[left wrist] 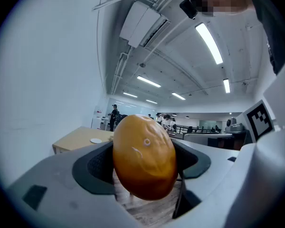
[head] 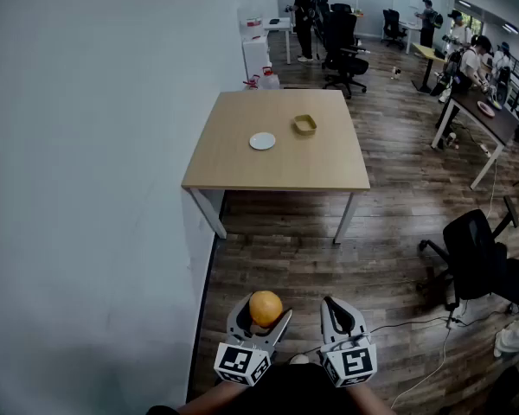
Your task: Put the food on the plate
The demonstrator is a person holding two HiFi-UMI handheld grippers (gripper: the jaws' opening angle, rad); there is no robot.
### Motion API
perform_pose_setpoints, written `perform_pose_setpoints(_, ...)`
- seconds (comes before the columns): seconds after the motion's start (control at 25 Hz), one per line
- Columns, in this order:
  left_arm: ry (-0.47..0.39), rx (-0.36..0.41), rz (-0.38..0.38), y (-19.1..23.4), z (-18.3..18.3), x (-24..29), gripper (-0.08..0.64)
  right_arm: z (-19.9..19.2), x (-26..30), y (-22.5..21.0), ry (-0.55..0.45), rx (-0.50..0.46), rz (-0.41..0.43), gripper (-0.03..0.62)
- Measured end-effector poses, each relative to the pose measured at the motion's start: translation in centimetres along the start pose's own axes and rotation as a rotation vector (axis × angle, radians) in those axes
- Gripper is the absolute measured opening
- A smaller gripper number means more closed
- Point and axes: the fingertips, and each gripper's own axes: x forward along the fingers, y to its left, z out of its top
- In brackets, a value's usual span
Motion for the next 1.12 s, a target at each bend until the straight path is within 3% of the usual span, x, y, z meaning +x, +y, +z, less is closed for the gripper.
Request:
perform_pose_setpoints(0.2,-0.001,0.024,0.001,-1.0,-0.4,-0.9,0.337,-0.4,-1.0,0.2,-0.027,0.002,0.013,0.06)
perform_pose_setpoints(0.4,0.055,0.018,-0.013,-0.8,-1.3,-1.5,0.337,-2.1,-0.5,2.1,0.054,-0.012,0.117,0.06)
perform_pose_setpoints(0.52,0.071,0.019,-0.001,-0.2,-1.8,-1.2,0.337,-2.1,0.0,2.2,0.037,-0.016,0.132,0.06)
perform_pose_setpoints(0.84,0.059,0.026,0.012,3.1,-1.6,3.5,0.337,-2.5,3.4,-0.7,0.095,0.024,0.084,0.06)
perform_pose_setpoints(1.12,0.156,-0.079,-0.054,9.4,-4.8,12.7,0.337,-3.6,12.3,-6.0,0.205,0.015,0.016,0.06)
